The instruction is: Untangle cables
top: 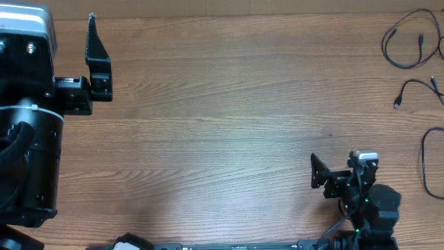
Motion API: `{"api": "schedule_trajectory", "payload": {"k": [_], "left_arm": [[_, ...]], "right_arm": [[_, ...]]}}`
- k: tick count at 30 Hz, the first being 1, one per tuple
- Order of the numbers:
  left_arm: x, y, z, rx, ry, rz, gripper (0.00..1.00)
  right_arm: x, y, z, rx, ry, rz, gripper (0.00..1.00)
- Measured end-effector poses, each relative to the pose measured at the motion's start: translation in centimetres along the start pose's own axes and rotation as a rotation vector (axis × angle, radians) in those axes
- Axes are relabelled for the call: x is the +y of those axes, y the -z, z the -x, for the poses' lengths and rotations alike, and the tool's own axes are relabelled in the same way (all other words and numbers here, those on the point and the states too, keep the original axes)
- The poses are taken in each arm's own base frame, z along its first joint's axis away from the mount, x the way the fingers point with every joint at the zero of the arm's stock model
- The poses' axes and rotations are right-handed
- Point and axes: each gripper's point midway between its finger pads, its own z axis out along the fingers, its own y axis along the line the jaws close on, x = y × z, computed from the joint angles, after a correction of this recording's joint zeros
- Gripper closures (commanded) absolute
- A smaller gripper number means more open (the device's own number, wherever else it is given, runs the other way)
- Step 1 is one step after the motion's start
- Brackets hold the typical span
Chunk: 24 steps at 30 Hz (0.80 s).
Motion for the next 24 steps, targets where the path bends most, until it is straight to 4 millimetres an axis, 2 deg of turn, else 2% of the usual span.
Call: {"api": "schedule_trajectory", "payload": {"k": [2, 4, 10, 14, 20, 22, 24], "left_arm": [[-0.1, -0.1, 0.0, 0.003, -0.001, -0.001, 0.00], [-0.1, -0.2, -0.1, 0.004, -0.002, -0.001, 0.00], [-0.5, -0.8, -0.5, 0.022, -0.012, -0.006, 0.00], [-1.2, -1.6, -1.3, 0.058, -0.032, -0.015, 0.00], [-2.3, -3.2, -2.2, 0.097, -0.054, -0.024, 0.00], [-2.6, -3.7, -2.4, 0.106, -0.059, -0.026, 0.00], [-2.8, -4.0, -2.6, 0.114, -0.063, -0.028, 0.00]], "right_arm": [[-0.6, -0.6, -1.6, 0.038, -0.017, -0.020, 0.00], [-0.8, -0.8, -2.2, 0.048, -0.024, -0.030, 0.00], [-0.9, -1.1, -1.2, -0.002, -0.024, -0.036, 0.00], [-0.9, -1.3, 0.7, -0.097, -0.008, -0.030, 0.00], [-0.4, -0.6, 5.8, -0.343, 0.042, -0.012, 0.00], [-0.3, -0.4, 6.5, -0.380, 0.050, -0.009, 0.00], [-0.3, -0.5, 6.4, -0.377, 0.052, -0.009, 0.00]]}}
